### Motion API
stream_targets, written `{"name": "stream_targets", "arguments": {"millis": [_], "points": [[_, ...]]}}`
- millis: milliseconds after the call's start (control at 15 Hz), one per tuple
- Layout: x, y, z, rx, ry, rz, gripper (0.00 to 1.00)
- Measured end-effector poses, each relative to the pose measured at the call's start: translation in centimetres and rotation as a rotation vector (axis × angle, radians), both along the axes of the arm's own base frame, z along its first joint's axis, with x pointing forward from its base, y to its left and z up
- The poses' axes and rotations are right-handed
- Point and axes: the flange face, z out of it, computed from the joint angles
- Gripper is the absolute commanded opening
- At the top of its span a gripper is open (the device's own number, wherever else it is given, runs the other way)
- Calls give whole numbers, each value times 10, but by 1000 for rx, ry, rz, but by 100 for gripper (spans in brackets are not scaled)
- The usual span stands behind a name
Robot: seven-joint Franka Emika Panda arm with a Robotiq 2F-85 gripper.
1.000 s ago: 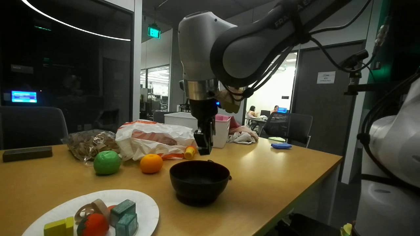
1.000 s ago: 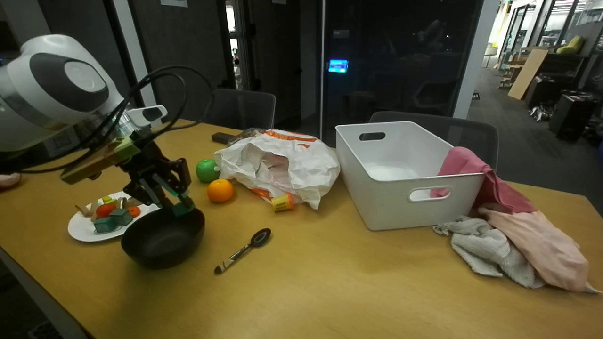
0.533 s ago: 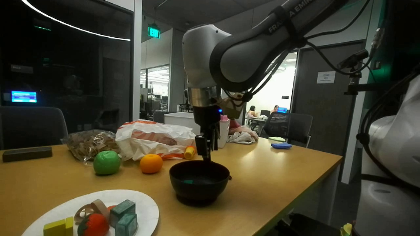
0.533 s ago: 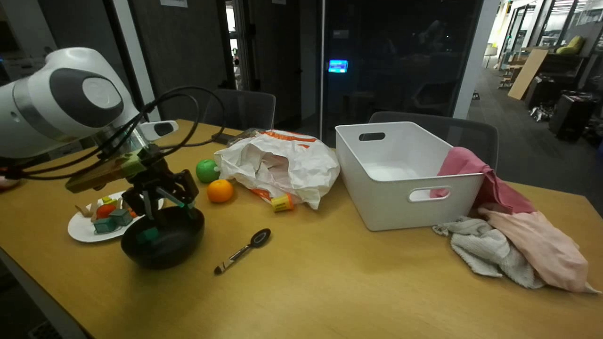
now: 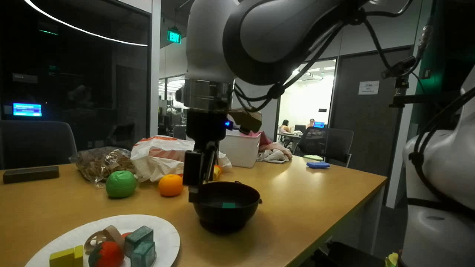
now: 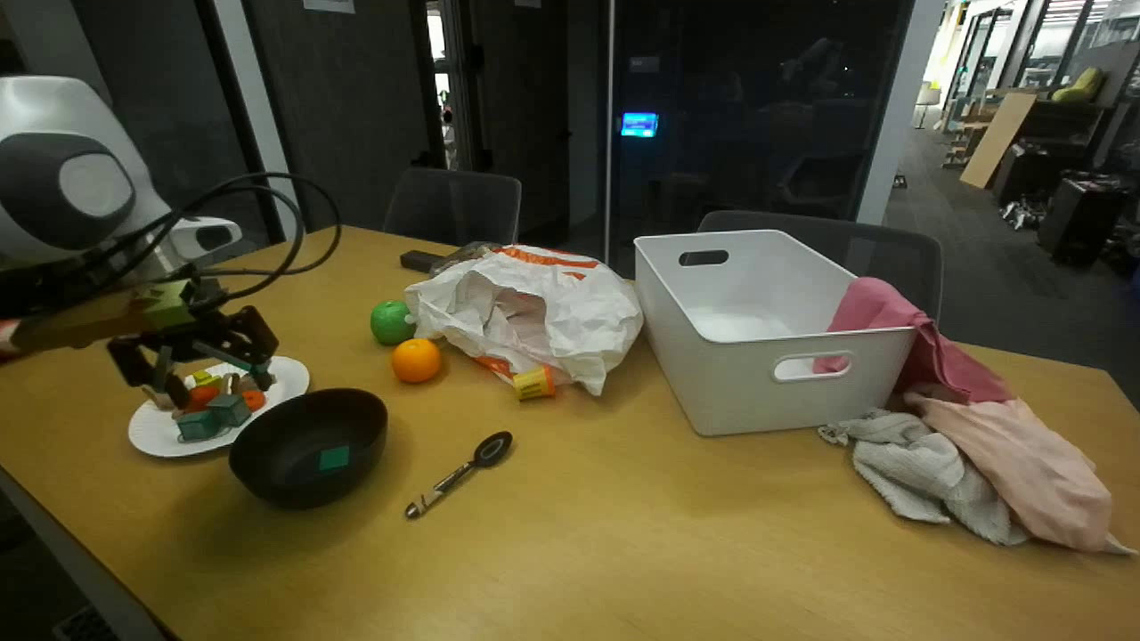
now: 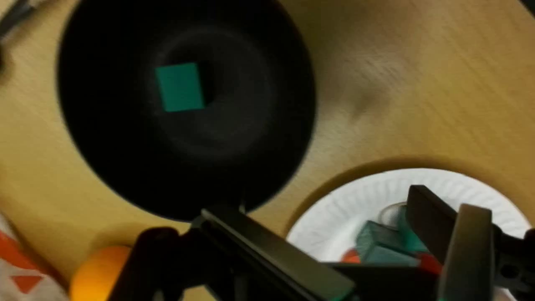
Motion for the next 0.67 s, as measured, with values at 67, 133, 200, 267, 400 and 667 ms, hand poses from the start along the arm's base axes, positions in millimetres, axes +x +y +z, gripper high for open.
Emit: {"name": "stream_targets", "arguments": {"millis": [67,133,200,267,400,667], "points": [[-8,16,-6,22,8,47,100],[-15,32,-14,36,9,101,100],[-23,48,-21,44,3,155,100],[-31,65,-26,49,-12,207,100],[-43,98,-31,44,-69,313,100],[-43,139,-33,0,-182,454,100]]}}
